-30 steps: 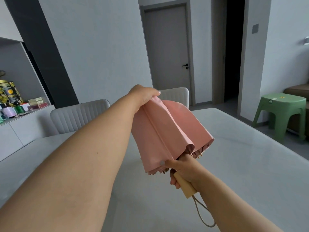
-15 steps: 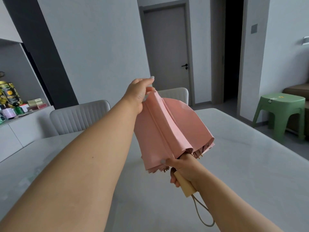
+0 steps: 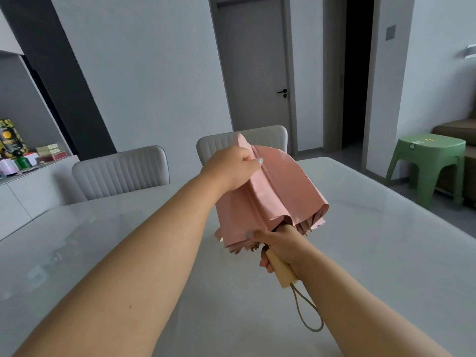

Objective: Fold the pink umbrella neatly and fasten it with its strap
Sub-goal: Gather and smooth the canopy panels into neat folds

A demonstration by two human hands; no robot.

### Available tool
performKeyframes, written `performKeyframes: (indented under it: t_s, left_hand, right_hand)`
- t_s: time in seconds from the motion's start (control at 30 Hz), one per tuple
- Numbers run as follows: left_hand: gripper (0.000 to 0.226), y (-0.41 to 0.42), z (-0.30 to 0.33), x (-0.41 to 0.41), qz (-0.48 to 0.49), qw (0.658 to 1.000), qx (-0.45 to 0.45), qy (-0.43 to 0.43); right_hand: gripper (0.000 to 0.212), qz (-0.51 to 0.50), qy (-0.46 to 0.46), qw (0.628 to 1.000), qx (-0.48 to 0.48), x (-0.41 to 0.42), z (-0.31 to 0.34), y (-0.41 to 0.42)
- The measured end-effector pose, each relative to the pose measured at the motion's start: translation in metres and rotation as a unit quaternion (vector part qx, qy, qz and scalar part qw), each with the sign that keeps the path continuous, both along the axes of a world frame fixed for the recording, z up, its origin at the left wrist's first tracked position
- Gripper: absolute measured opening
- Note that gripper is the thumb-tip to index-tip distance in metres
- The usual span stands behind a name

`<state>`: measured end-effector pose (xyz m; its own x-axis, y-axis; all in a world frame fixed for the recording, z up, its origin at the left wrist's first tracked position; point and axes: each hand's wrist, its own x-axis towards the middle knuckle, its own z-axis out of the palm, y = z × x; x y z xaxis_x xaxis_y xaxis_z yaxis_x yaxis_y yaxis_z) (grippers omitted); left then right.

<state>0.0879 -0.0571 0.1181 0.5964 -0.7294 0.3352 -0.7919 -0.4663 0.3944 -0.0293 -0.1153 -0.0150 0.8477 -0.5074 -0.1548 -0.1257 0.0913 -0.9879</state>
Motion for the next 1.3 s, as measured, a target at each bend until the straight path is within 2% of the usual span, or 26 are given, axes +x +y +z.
performKeyframes:
  t_s: [0.07, 0.1, 0.17, 0.2, 0.23, 0.3, 0.47, 0.57, 0.67, 0.87, 1.1, 1.2, 1.3]
  left_hand:
    - [0.047, 0.002, -0.008, 0.001, 0.011, 0.999, -0.023, 0.040]
    - [0.044, 0.003, -0.011, 0.002, 0.009, 0.998, -0.042, 0.056]
    - [0.022, 0.006, -0.016, 0.004, 0.002, 0.992, -0.082, 0.101]
    - [0.025, 0.008, -0.018, 0.005, -0.003, 0.987, -0.097, 0.126]
    - [0.039, 0.010, -0.021, 0.006, -0.003, 0.984, -0.107, 0.145]
    - [0.054, 0.012, -0.029, 0.009, 0.002, 0.981, -0.122, 0.151]
    - [0.047, 0.017, -0.043, 0.014, 0.008, 0.975, -0.188, 0.122]
    - [0.045, 0.019, -0.049, 0.015, 0.017, 0.968, -0.217, 0.124]
    - [0.040, 0.021, -0.057, 0.017, 0.025, 0.961, -0.246, 0.126]
    - [0.033, 0.022, -0.067, 0.019, 0.025, 0.949, -0.294, 0.108]
    - [0.046, 0.013, -0.046, 0.027, 0.020, 0.977, -0.212, 0.032]
    - [0.049, 0.007, -0.026, 0.039, 0.039, 0.968, -0.239, 0.061]
    - [0.031, 0.001, -0.005, 0.052, 0.033, 0.965, -0.243, 0.095]
  right_hand:
    - [0.029, 0.004, -0.016, 1.000, 0.006, -0.001, 0.002, 0.002]
    - [0.028, 0.005, -0.021, 1.000, 0.008, -0.002, 0.003, 0.002]
    - [0.027, 0.006, -0.029, 0.999, 0.014, -0.001, 0.002, 0.002]
    - [0.027, 0.007, -0.036, 0.999, 0.021, -0.001, 0.002, 0.001]
    - [0.027, 0.010, -0.045, 0.998, 0.030, -0.001, 0.002, 0.001]
    - [0.028, 0.022, -0.068, 0.996, 0.044, -0.003, 0.002, 0.001]
    - [0.065, 0.073, -0.112, 0.989, 0.068, -0.007, 0.004, 0.001]
    - [0.071, 0.104, -0.157, 0.976, 0.106, -0.007, 0.005, 0.002]
    - [0.082, 0.083, -0.152, 0.972, 0.156, -0.005, 0.005, 0.002]
    - [0.037, 0.005, -0.110, 0.987, 0.115, -0.007, 0.007, 0.003]
    - [0.042, -0.032, -0.068, 0.996, 0.047, -0.008, 0.011, 0.002]
    - [0.041, -0.034, -0.061, 0.997, 0.029, -0.007, 0.009, 0.001]
    - [0.043, -0.025, -0.058, 0.998, 0.014, -0.006, 0.008, 0.003]
